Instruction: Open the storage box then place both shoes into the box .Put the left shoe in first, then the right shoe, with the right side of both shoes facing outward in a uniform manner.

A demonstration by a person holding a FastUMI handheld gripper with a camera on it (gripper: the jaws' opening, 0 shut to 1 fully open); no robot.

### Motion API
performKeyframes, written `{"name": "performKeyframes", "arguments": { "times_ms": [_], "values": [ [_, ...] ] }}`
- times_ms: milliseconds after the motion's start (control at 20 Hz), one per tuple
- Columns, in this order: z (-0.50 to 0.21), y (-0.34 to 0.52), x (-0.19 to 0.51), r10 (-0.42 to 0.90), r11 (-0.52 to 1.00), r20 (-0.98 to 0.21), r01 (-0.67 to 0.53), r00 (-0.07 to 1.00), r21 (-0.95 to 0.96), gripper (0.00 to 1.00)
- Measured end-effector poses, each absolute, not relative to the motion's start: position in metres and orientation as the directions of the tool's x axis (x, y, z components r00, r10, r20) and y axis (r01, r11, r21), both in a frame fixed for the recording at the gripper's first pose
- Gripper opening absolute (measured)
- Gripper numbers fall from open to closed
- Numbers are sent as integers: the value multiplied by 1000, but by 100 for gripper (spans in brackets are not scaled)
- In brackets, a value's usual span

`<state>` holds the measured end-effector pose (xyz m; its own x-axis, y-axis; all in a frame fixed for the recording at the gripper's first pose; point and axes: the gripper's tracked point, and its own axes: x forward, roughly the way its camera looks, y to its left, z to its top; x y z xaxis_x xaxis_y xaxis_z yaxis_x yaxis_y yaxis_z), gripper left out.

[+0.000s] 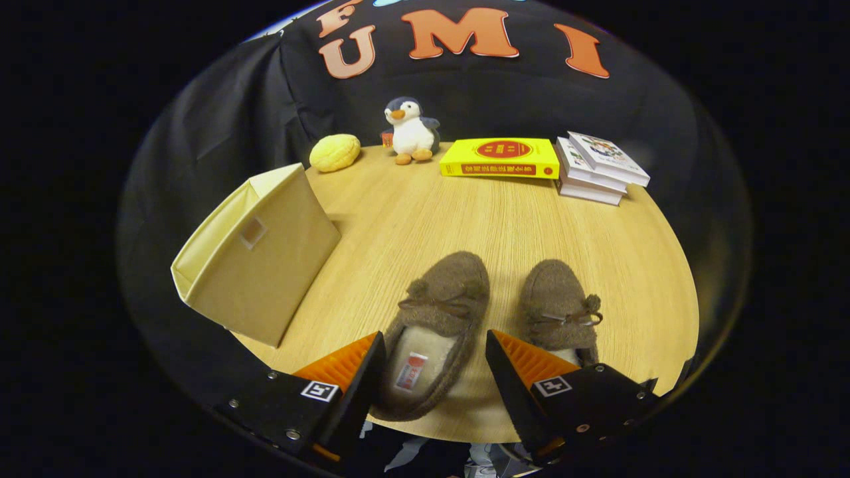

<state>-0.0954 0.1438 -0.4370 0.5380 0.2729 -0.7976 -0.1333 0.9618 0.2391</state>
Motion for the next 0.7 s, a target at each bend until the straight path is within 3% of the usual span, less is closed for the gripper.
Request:
{"name": "performKeyframes", "arguments": {
  "times_ms": [150,700],
  "values": [
    [-461,136,-93,232,973,-820,-115,523,201,86],
    [-502,126,-57,143,984,-836,16,529,178,28]
  ]
}}
